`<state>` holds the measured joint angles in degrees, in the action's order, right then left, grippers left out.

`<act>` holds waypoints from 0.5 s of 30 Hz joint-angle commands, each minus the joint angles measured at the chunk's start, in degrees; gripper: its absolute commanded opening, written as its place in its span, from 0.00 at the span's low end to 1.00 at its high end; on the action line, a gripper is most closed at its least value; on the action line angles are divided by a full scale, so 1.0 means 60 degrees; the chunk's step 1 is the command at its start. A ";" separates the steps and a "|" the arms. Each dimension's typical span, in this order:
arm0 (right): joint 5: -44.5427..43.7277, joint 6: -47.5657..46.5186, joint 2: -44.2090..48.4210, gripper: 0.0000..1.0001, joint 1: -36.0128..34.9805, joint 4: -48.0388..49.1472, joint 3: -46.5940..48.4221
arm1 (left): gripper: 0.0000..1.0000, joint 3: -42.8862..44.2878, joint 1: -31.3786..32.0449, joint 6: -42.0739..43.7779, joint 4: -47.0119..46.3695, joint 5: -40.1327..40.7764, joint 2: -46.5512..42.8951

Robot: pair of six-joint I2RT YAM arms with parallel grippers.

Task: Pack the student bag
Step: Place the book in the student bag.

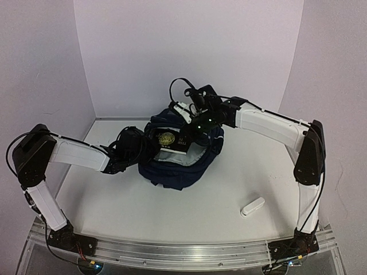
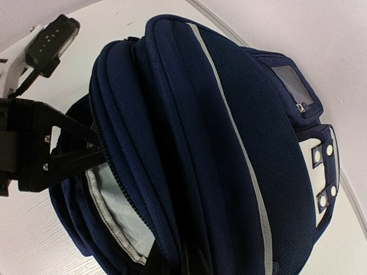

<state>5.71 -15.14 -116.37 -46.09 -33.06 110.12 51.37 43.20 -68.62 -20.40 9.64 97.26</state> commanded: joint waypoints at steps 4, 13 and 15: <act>0.0333 0.0234 0.0875 0.00 0.0432 -0.0187 -0.0519 | 0.17 -0.0304 -0.0461 0.1567 -0.1591 -0.1418 -0.0489; 0.0567 -0.0210 0.1211 0.00 0.1672 -0.0625 -0.1084 | 0.76 -0.1823 -0.0474 0.3069 0.0056 -0.1186 -0.2827; 0.0470 -0.0706 0.1328 0.00 0.1698 -0.0698 -0.1277 | 0.84 -0.1749 -0.0535 0.3630 0.0792 -0.0798 -0.3211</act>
<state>12.32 -16.53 -112.46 -38.79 -34.72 104.34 41.36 40.50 -54.57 -22.33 1.11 83.33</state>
